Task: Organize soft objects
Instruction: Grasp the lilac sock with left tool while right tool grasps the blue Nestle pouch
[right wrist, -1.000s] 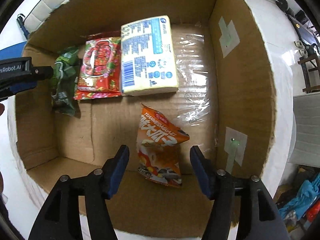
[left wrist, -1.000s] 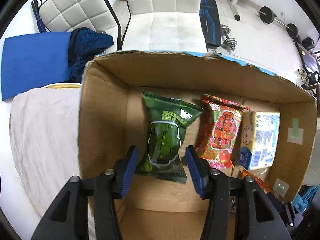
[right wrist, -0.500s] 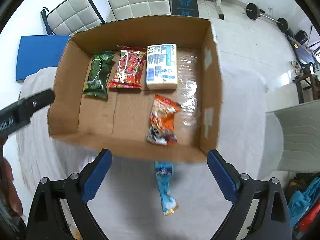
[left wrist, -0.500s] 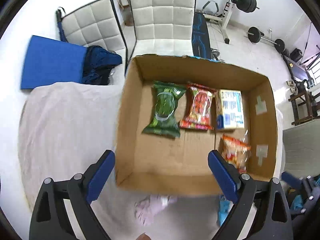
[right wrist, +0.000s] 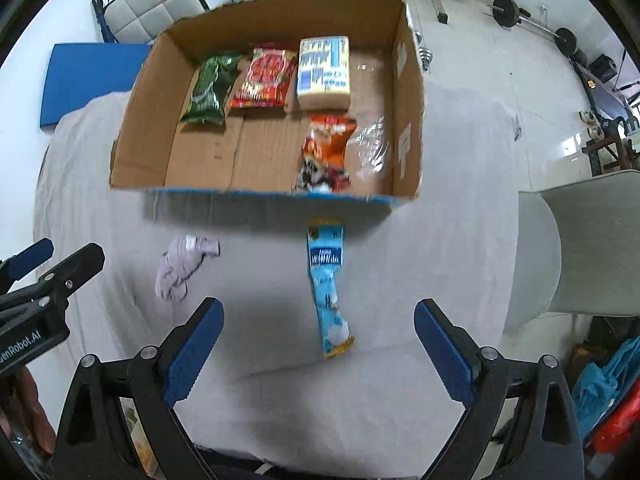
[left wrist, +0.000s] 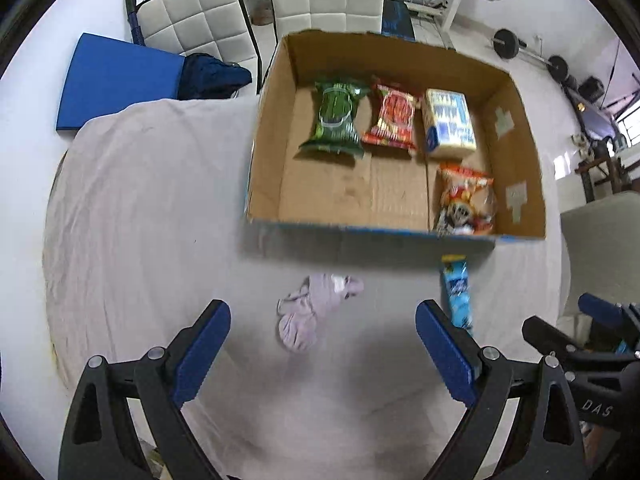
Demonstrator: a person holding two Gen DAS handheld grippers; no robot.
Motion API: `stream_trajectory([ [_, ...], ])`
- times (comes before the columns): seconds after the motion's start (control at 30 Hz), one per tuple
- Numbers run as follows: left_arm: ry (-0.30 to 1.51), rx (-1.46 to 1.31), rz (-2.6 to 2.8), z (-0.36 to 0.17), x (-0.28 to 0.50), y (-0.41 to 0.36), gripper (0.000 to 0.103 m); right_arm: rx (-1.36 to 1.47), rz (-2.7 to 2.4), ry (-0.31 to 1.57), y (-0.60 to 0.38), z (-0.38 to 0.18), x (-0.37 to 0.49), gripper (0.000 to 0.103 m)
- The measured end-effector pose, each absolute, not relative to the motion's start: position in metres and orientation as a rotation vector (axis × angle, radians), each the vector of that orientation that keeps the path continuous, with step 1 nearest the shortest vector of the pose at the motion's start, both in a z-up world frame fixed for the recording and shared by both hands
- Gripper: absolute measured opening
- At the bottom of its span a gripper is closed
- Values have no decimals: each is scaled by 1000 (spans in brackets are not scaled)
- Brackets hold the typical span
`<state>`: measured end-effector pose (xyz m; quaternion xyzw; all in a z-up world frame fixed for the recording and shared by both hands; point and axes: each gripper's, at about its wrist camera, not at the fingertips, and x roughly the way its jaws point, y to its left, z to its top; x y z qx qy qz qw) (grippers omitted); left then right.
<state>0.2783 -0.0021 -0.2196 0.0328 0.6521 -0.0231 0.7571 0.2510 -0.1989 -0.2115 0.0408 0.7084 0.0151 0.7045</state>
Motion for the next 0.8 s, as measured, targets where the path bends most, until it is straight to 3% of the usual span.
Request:
stream_trajectory([
  [0.8, 1679, 122, -9, -376, 284, 20, 95, 98, -15, 1766, -192, -345, 244, 98],
])
